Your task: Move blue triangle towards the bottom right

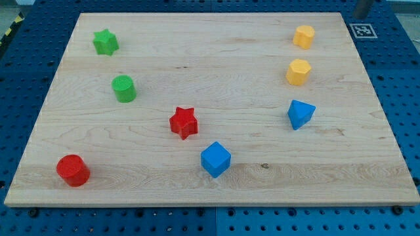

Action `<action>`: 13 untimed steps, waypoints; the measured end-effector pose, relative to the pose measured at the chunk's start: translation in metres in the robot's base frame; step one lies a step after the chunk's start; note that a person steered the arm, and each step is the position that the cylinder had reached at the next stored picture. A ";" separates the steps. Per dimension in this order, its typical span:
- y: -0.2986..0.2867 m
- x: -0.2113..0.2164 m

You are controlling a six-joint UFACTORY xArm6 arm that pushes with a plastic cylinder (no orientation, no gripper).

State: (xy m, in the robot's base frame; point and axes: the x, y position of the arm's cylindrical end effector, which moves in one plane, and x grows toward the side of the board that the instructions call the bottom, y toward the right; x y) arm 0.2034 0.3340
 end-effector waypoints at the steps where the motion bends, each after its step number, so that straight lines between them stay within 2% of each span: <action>1: -0.001 0.006; 2: -0.001 0.025; 3: -0.001 0.025; 5: -0.039 0.035; 7: -0.041 0.035; 9: -0.035 0.124; 11: -0.035 0.124; 13: -0.042 0.165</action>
State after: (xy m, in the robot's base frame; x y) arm 0.3683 0.2916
